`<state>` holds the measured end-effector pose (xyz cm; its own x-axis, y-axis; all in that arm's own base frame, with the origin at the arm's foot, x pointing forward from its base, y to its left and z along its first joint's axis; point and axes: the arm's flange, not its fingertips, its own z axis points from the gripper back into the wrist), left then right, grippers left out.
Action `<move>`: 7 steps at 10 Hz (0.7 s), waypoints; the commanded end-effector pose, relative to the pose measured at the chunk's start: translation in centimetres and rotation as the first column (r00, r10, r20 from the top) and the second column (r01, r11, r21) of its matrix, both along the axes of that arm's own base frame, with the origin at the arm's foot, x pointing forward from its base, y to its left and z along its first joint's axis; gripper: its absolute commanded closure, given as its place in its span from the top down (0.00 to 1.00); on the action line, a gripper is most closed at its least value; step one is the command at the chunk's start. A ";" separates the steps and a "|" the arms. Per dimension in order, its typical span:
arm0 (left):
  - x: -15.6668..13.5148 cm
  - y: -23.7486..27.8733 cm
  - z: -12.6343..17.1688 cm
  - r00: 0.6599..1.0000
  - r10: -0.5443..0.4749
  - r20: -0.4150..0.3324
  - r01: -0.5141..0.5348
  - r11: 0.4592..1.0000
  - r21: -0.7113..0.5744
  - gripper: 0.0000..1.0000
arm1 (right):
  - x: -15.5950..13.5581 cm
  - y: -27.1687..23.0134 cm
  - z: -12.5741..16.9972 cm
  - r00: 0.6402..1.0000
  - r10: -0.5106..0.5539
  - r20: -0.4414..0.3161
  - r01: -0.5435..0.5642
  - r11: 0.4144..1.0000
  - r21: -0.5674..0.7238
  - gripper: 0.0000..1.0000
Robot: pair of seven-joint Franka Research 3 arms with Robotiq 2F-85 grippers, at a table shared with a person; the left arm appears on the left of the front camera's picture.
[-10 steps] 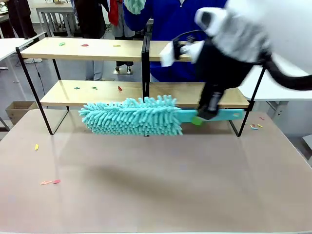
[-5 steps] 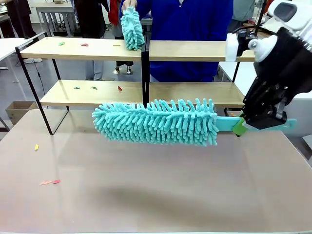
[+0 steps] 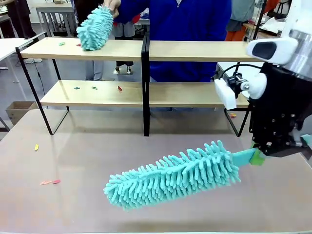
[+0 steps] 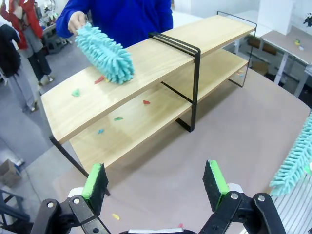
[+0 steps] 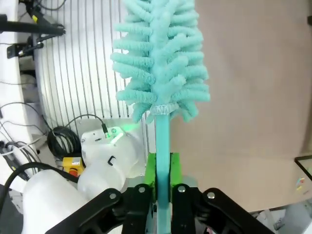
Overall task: Clean the shelves.
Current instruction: Clean another randomly selected level of the Shelf with the Duster.
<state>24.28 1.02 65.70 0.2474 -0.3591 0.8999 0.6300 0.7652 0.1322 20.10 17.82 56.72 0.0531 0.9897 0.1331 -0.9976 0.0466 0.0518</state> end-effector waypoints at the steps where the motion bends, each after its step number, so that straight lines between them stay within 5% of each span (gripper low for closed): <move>1: 0.1 0.0 -0.1 1.000 -0.001 -0.002 0.001 1.000 -0.004 1.00 | 1.3 0.0 1.4 0.999 0.017 0.050 -0.021 0.998 0.064 0.12; 3: 0.1 0.0 -0.1 1.000 -0.001 -0.002 0.001 1.000 -0.004 1.00 | 3.0 4.4 1.2 0.971 -0.192 0.145 0.180 0.979 0.092 0.12; 5: 0.1 0.0 -0.1 1.000 -0.001 -0.002 0.001 1.000 -0.004 1.00 | 4.5 10.5 0.7 0.895 -0.366 0.256 0.340 0.930 0.140 0.12; 7: 0.1 0.0 -0.1 1.000 -0.001 -0.002 0.001 1.000 -0.004 1.00 | 7.2 15.1 -0.2 0.848 -0.392 0.357 0.363 0.920 0.146 0.12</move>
